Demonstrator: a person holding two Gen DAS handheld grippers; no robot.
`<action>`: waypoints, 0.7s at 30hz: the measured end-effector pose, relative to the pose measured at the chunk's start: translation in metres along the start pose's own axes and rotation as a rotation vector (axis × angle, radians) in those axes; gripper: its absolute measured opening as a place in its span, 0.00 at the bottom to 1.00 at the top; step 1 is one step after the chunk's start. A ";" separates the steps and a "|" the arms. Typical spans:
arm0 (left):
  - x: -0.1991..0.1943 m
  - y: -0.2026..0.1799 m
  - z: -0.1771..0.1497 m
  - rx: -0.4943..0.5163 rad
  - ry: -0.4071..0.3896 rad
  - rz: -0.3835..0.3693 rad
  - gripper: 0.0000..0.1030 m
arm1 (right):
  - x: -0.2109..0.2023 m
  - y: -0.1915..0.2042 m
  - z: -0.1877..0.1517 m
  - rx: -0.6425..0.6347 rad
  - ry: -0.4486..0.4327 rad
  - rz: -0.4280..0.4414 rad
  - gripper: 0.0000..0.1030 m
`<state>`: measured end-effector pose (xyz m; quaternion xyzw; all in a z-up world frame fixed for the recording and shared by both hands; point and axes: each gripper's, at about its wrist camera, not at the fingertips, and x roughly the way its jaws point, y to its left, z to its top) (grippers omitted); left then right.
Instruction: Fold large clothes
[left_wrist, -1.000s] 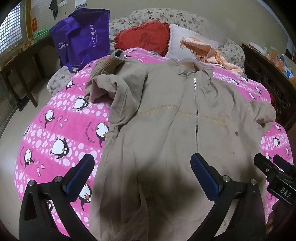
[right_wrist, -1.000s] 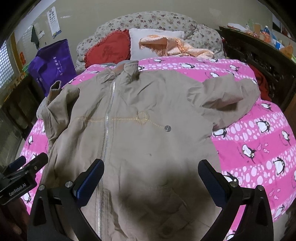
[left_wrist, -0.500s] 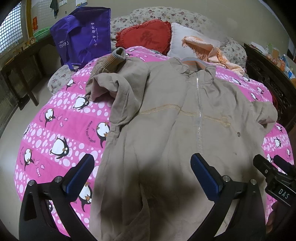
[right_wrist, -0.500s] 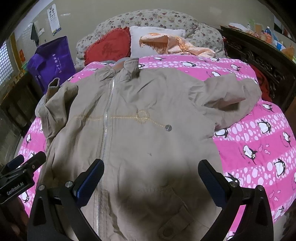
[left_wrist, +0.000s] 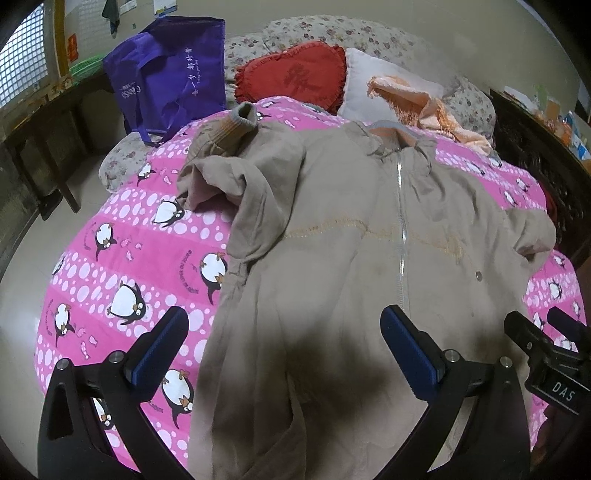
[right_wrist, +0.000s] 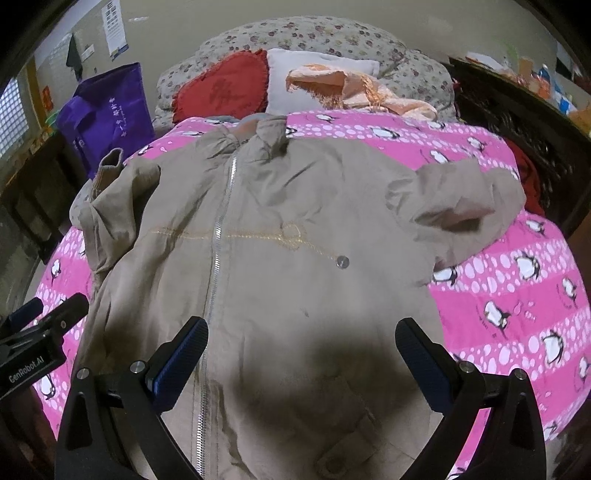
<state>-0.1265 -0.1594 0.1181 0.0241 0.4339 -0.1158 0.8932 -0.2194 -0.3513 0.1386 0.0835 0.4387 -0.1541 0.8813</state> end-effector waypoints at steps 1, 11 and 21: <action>0.000 0.002 0.002 -0.004 -0.001 -0.001 1.00 | -0.001 0.001 0.002 -0.005 -0.003 0.000 0.99; 0.003 0.010 0.015 -0.035 -0.005 0.002 1.00 | -0.002 0.010 0.013 -0.035 -0.016 -0.006 0.99; 0.003 0.008 0.017 -0.021 -0.009 0.012 1.00 | 0.004 0.008 0.015 -0.015 -0.002 0.009 0.99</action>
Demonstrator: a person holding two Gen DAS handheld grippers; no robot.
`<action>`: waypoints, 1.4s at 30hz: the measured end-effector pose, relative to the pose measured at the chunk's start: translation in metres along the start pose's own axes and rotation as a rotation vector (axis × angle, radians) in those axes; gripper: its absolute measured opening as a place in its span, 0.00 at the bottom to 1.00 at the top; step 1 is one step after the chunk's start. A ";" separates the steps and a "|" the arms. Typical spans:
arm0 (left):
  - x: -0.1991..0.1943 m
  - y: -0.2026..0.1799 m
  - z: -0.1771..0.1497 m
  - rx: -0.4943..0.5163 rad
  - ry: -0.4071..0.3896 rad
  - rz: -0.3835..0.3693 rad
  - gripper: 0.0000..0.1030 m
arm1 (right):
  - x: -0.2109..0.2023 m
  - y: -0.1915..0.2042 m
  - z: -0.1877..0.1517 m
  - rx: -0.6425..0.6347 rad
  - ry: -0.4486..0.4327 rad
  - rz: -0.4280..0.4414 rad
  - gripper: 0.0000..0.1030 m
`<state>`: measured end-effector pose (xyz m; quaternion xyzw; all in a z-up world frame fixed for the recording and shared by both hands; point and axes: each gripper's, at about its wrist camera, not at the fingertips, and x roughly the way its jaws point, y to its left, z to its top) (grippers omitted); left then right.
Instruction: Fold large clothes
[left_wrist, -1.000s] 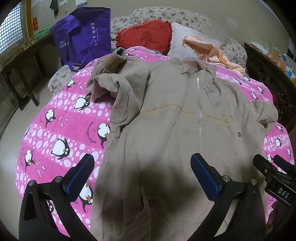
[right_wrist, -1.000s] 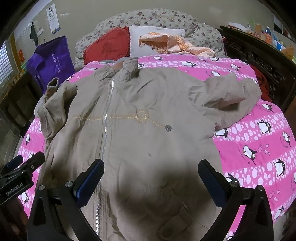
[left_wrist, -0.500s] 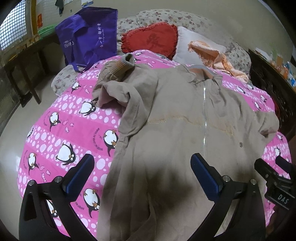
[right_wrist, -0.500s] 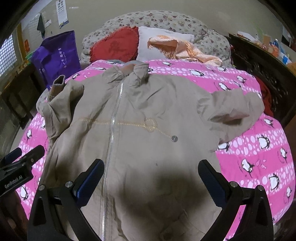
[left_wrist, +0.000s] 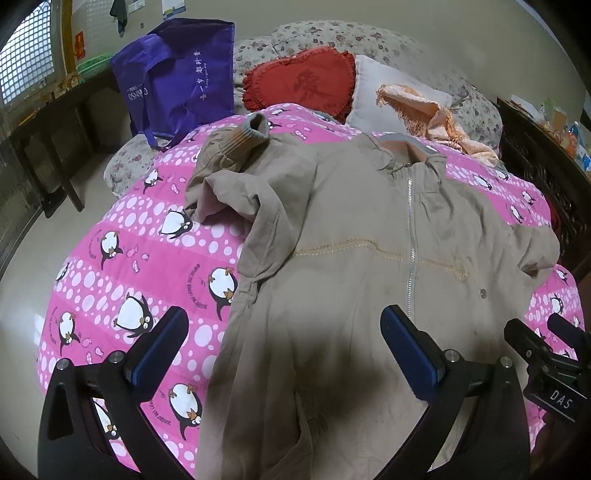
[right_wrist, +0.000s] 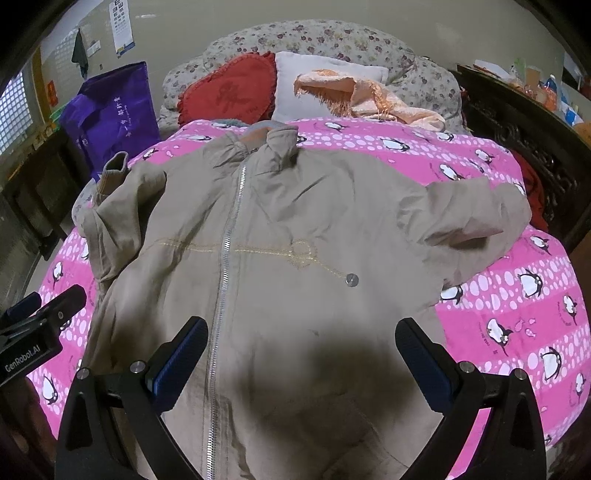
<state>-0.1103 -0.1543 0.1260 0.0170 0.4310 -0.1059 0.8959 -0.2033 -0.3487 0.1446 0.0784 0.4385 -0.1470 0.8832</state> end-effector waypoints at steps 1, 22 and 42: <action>0.000 0.000 0.000 0.002 0.002 -0.002 1.00 | 0.000 0.001 0.001 -0.002 -0.002 0.000 0.99; 0.031 0.053 0.055 -0.020 -0.030 0.040 1.00 | 0.015 0.012 0.009 -0.035 0.014 0.032 0.99; 0.152 0.075 0.142 0.078 0.017 0.069 0.52 | 0.040 0.007 0.012 -0.022 0.085 0.074 0.99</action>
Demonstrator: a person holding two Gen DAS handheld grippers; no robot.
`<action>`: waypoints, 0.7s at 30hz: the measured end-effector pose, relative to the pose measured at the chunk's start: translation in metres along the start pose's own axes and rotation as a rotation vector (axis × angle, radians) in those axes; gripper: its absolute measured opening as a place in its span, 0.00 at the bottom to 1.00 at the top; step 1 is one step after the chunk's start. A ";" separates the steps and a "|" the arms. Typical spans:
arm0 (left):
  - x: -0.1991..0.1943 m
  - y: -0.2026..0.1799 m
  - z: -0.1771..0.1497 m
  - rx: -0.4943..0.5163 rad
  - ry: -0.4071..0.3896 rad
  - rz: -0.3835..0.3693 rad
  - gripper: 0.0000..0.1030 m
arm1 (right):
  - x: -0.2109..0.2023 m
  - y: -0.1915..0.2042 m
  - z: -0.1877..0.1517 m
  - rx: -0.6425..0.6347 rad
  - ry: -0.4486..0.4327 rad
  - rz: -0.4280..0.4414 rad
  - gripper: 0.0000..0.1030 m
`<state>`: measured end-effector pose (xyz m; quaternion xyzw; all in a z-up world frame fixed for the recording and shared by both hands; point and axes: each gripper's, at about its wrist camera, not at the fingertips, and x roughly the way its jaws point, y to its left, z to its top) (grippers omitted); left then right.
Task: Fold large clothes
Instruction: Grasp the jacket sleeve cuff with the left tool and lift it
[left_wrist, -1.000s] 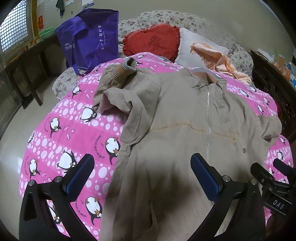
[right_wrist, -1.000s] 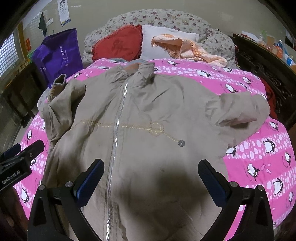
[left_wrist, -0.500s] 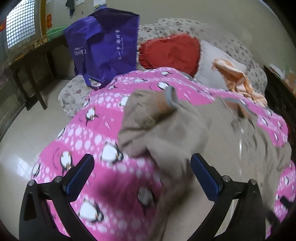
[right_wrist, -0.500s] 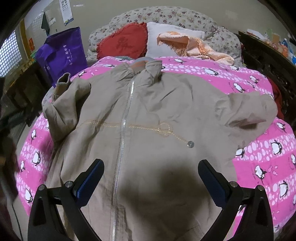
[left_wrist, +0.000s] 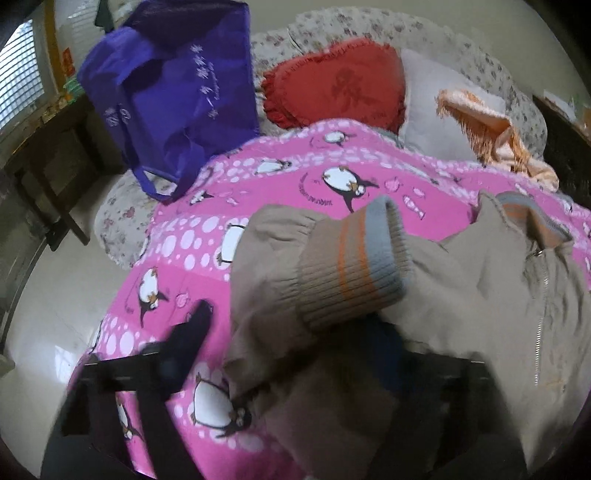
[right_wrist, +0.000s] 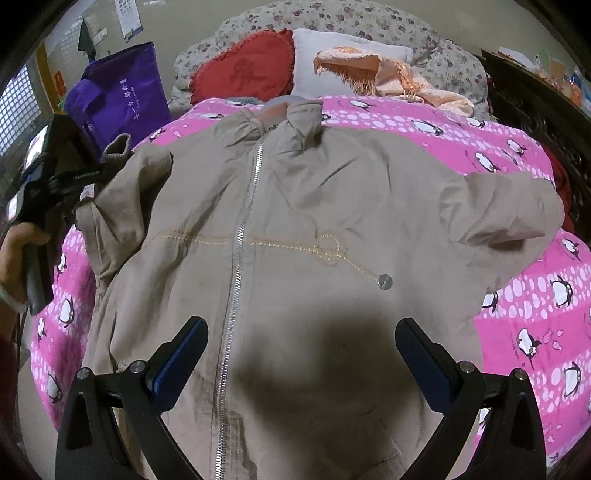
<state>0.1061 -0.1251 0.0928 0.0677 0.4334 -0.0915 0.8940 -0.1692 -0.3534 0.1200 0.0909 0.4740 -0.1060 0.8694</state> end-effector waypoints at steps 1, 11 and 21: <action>0.004 0.000 0.000 0.009 0.019 -0.015 0.21 | 0.002 -0.001 0.000 0.004 0.007 0.002 0.99; -0.102 -0.005 0.017 0.070 -0.089 -0.184 0.13 | -0.002 -0.020 -0.002 0.045 -0.009 -0.007 0.99; -0.222 -0.127 0.025 0.163 -0.111 -0.669 0.13 | -0.030 -0.072 -0.001 0.131 -0.081 -0.051 0.99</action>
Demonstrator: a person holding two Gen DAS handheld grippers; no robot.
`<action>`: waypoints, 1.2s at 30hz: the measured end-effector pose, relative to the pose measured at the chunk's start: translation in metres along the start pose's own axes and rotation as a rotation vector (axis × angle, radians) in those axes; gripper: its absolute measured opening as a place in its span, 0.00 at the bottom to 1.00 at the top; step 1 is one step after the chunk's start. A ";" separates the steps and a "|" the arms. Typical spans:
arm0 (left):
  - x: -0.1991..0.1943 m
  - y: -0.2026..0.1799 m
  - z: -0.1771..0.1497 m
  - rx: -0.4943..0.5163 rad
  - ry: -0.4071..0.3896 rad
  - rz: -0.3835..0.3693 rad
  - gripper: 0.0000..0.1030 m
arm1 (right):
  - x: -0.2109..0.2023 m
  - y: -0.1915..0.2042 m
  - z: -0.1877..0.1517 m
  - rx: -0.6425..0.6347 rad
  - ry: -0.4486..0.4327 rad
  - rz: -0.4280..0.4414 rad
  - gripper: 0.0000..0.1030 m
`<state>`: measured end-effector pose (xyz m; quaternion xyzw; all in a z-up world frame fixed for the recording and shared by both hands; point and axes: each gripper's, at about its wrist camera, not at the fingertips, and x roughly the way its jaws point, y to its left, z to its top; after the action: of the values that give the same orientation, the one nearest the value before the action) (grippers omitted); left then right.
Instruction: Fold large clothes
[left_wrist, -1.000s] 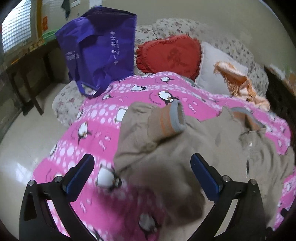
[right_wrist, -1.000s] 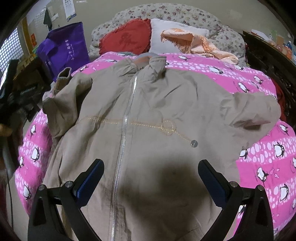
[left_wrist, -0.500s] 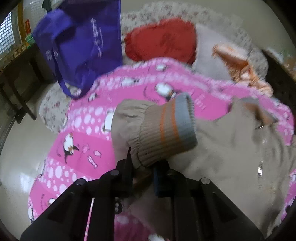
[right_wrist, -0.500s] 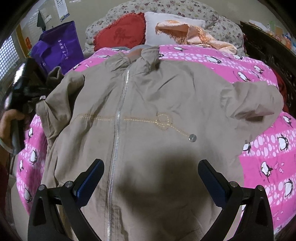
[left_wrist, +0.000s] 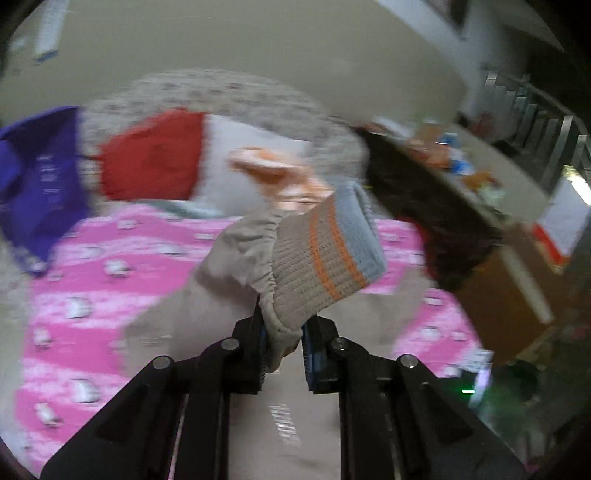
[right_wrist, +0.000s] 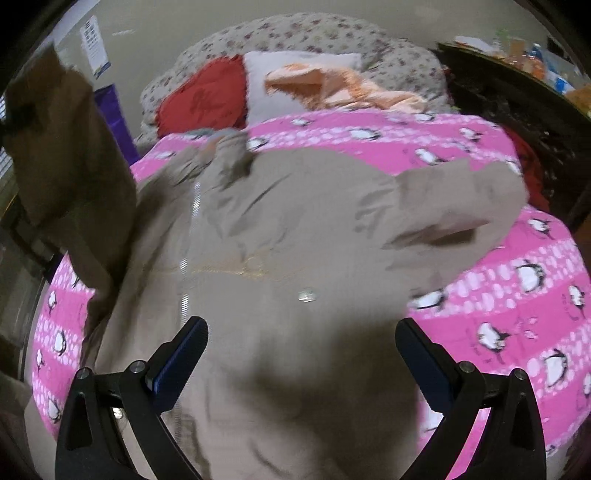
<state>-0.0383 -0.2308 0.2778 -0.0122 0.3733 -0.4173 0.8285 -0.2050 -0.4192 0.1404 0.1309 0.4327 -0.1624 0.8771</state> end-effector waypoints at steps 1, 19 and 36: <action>0.009 -0.011 -0.001 0.008 0.009 -0.019 0.13 | -0.004 -0.010 0.001 0.017 -0.010 -0.013 0.99; 0.100 -0.028 -0.100 -0.028 0.163 -0.022 0.79 | -0.017 -0.068 -0.008 0.064 -0.028 -0.047 0.99; 0.064 0.146 -0.207 -0.314 0.266 0.505 0.81 | 0.091 -0.021 0.053 -0.090 0.113 0.119 0.20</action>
<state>-0.0448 -0.1197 0.0415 0.0075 0.5294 -0.1338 0.8377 -0.1227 -0.4734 0.0972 0.1255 0.4799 -0.0828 0.8644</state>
